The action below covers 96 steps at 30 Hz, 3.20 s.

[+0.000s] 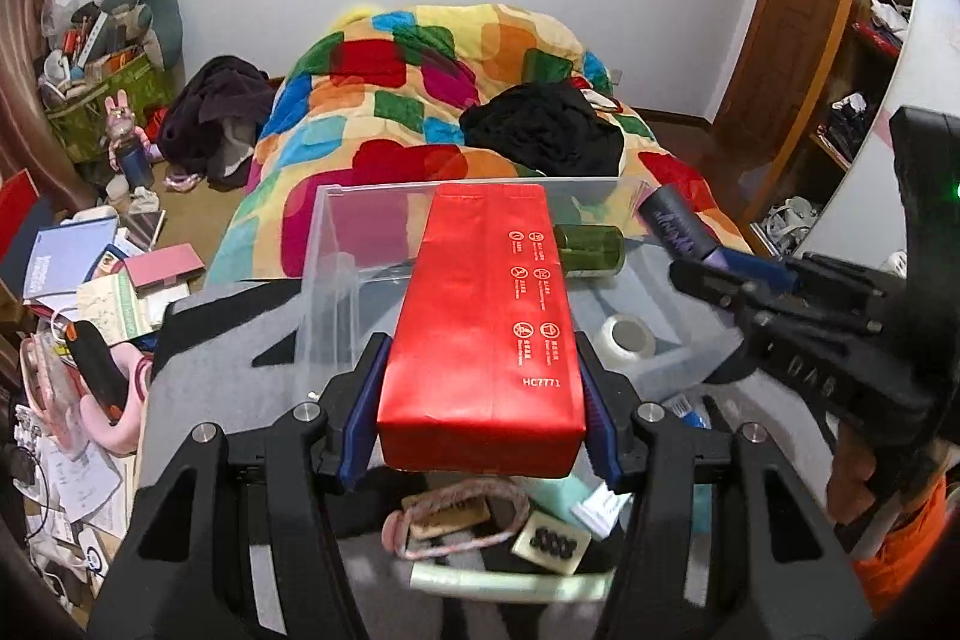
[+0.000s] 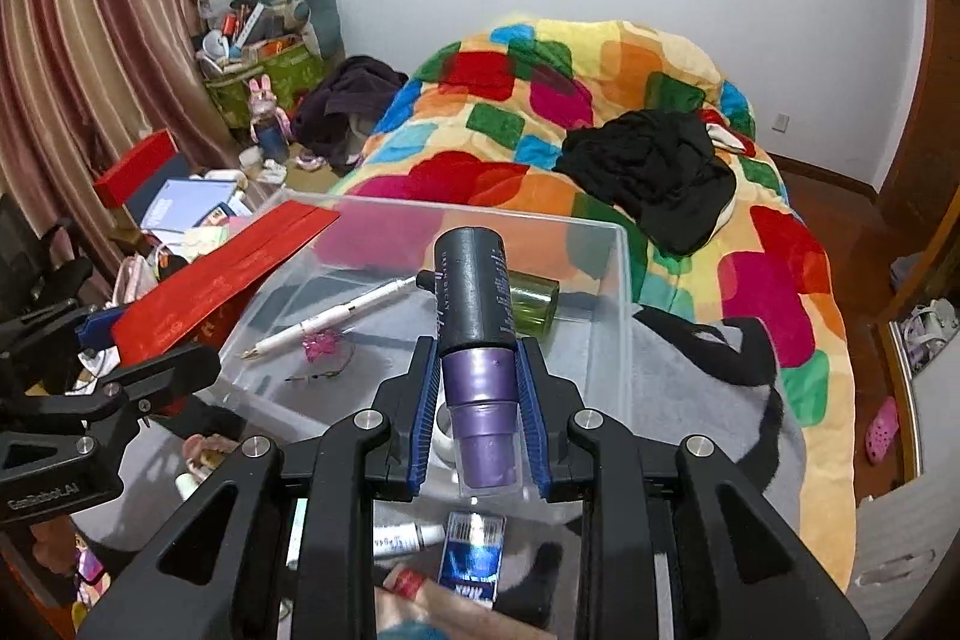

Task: Organize objects
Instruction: 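Carry the red box and purple tube into the clear box and release both, then grasp the pale green tube with the left gripper while the right grasps the blue tape roll, then place the pale green tube and blue tape roll into the clear box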

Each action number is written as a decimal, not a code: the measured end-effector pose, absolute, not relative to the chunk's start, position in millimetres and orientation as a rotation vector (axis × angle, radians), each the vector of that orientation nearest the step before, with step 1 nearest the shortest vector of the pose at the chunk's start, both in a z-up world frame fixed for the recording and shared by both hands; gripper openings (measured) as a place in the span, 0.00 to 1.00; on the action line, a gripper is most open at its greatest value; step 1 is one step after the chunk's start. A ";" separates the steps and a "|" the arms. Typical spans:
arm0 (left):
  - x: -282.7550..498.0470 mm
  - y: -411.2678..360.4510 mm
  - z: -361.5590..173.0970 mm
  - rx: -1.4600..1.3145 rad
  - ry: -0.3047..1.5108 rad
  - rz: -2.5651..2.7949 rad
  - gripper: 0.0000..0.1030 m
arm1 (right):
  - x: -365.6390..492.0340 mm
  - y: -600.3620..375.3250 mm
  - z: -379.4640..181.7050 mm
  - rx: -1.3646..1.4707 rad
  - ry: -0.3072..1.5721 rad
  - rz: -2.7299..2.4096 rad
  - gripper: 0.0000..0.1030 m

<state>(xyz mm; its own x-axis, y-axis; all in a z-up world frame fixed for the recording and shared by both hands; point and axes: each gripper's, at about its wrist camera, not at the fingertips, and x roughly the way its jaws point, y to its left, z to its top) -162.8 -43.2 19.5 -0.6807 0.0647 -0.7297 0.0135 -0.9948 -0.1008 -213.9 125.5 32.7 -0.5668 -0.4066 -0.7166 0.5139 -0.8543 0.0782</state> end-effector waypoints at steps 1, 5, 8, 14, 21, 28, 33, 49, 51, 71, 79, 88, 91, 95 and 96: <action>-167.1 -42.5 18.2 -1.250 -0.157 2.845 0.55 | -215.8 122.6 31.0 1.050 0.197 -2.383 0.23; -176.2 -39.4 12.5 -1.286 -0.161 2.819 0.55 | -221.7 112.2 24.3 1.078 0.214 -2.347 0.23; -176.8 -37.8 9.7 -1.294 -0.148 2.818 0.55 | -223.0 107.7 21.1 1.089 0.229 -2.331 0.23; -170.6 -36.4 13.0 -1.277 -0.139 2.819 0.56 | -218.6 107.2 18.3 1.103 0.226 -2.290 0.23; -149.2 -26.9 29.2 -1.193 -0.053 2.876 0.67 | -202.7 116.2 31.4 1.068 0.189 -2.275 0.27; -123.4 -21.4 42.7 -1.109 -0.006 2.915 0.83 | -174.2 131.3 48.6 0.982 0.181 -2.302 0.47; -105.3 -20.2 34.7 -1.126 0.034 2.913 0.85 | -155.4 144.8 52.5 0.940 0.185 -2.312 0.54; -89.3 -6.0 -45.7 -1.406 0.000 2.851 0.85 | -114.3 176.9 9.6 1.014 0.206 -2.278 0.70; -88.0 -6.9 -50.1 -1.416 -0.010 2.854 0.85 | -110.8 178.0 4.2 1.020 0.209 -2.271 0.75; -41.9 -40.6 -59.2 -1.414 -0.085 2.931 0.62 | -102.0 157.2 -24.6 1.058 0.311 -2.287 0.47; -39.8 -26.5 -55.7 -1.357 -0.010 2.892 0.19 | -99.7 162.4 -24.1 1.059 0.263 -2.276 0.36; -24.0 -25.3 -51.1 -1.326 -0.054 2.870 0.14 | -93.6 168.9 -11.9 1.023 0.202 -2.269 0.36; -19.5 -24.5 -44.4 -1.299 -0.069 2.877 0.14 | -93.0 168.6 -6.0 1.005 0.197 -2.275 0.36; -19.0 -22.5 -29.8 -1.241 -0.085 2.891 0.14 | -94.3 168.5 5.7 0.973 0.183 -2.288 0.36; -19.4 -21.9 -26.4 -1.227 -0.084 2.896 0.14 | -95.0 168.2 9.3 0.962 0.179 -2.291 0.36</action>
<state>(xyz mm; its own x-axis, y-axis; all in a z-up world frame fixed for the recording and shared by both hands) -19.4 -21.9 -26.4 -0.6956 0.0166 -0.7183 0.0251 -0.9986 -0.0474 -95.0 168.2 9.3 -0.5280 -0.5069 -0.6814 0.6064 -0.7868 0.1154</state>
